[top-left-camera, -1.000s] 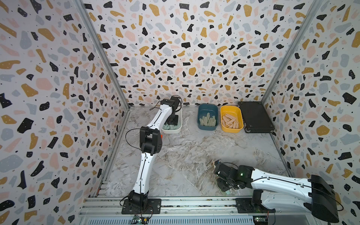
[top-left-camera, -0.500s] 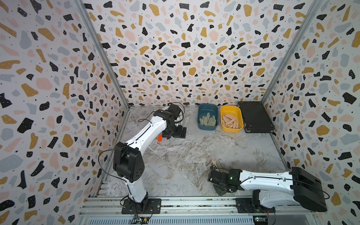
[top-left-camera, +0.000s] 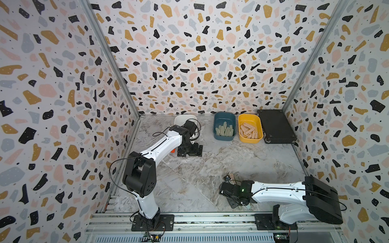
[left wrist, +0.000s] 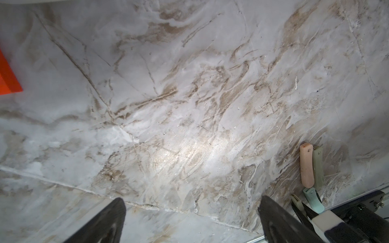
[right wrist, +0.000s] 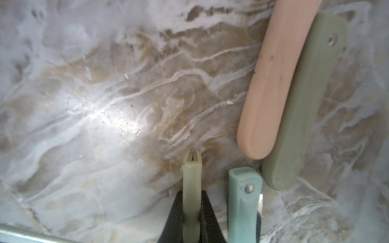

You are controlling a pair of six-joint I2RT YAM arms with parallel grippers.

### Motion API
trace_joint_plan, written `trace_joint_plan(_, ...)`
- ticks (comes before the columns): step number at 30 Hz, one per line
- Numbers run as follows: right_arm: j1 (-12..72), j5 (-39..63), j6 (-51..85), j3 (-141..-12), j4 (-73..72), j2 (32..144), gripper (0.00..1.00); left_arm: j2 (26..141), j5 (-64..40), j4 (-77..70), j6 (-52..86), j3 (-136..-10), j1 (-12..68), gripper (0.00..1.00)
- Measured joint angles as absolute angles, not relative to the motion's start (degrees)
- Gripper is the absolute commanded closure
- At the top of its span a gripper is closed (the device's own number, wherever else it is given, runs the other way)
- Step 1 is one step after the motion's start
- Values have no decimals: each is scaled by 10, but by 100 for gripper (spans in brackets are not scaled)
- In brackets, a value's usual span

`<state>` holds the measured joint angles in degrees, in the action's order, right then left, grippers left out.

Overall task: Place the fruit knives into the storage box by color
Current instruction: Pick up the fruit knife from the center of the board, then place the fruit knife in the storage box.

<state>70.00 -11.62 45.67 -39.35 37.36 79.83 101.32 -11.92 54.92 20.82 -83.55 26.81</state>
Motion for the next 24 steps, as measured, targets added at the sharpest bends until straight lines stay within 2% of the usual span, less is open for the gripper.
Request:
trace_joint_plan(4, 642, -114, 416, -433, 399, 799, 96, 1008, -133, 542, 217, -831, 268, 1)
trace_joint_plan(10, 447, -103, 295, -627, 387, 860, 96, 983, -166, 527, 231, -831, 268, 1)
trace_joint_plan(17, 294, -78, 189, -912, 352, 1077, 95, 977, -180, 522, 233, -834, 268, 1)
trace_joint_plan(24, 243, -69, 149, -1183, 383, 1311, 92, 980, -180, 521, 232, -834, 268, 1)
